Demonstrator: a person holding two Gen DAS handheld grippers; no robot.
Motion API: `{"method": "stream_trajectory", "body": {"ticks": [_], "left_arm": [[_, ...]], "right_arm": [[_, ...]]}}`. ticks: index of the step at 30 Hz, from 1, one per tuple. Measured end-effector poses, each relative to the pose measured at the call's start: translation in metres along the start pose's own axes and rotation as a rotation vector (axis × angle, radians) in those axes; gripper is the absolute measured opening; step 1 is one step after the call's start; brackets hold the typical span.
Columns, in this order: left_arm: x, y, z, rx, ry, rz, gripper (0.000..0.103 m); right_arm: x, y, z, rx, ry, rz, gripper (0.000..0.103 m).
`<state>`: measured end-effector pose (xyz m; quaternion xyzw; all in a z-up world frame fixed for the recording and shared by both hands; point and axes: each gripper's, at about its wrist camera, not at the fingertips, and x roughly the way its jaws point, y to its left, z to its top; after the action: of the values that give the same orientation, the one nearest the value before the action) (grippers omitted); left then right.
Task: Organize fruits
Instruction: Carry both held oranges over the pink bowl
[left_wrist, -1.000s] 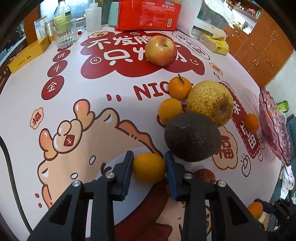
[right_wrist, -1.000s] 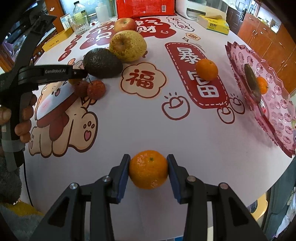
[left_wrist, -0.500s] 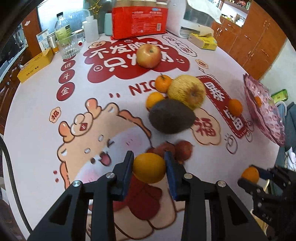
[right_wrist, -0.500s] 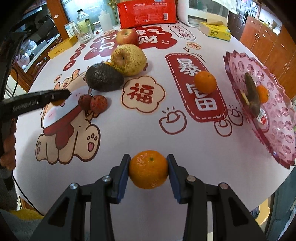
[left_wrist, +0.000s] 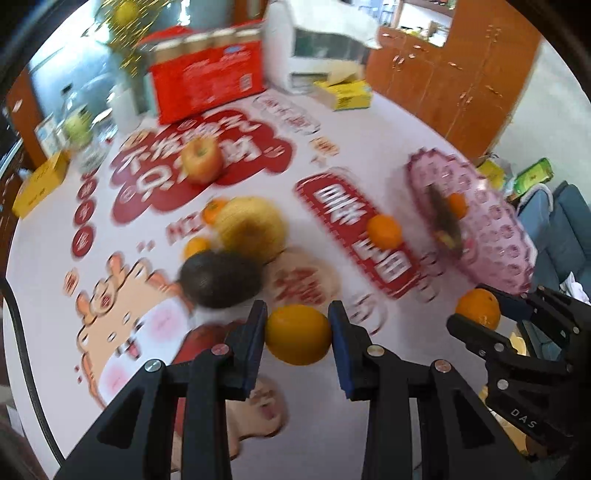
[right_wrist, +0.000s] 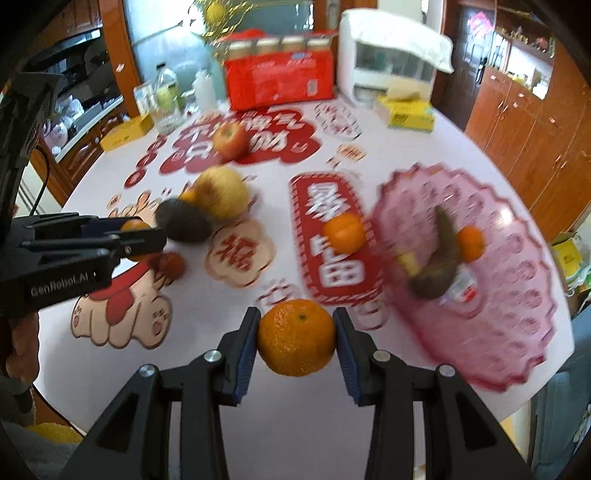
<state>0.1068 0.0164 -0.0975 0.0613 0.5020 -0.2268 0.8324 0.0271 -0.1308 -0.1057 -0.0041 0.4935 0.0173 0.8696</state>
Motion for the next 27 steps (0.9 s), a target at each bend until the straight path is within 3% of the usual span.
{"method": "stream_trajectory", "body": {"ticks": [6,15,22,27], "left_arm": [[0.010,-0.074,0.035,0.073,-0.042,-0.048,0.032],[0.052,-0.171,0.070,0.133,-0.024,-0.085,0.032],[0.085,-0.205,0.076,0.134,0.026,-0.066,0.032],[0.109,-0.219,0.072,0.141,0.070,-0.037,0.032]], "right_arm": [[-0.013,-0.063,0.012,0.040,-0.047,-0.048,0.040],[-0.005,-0.161,0.014,0.136,-0.022,-0.125,0.040],[0.012,-0.209,0.012,0.151,0.008,-0.138,0.041],[0.030,-0.217,0.006,0.124,0.053,-0.124,0.041]]}}
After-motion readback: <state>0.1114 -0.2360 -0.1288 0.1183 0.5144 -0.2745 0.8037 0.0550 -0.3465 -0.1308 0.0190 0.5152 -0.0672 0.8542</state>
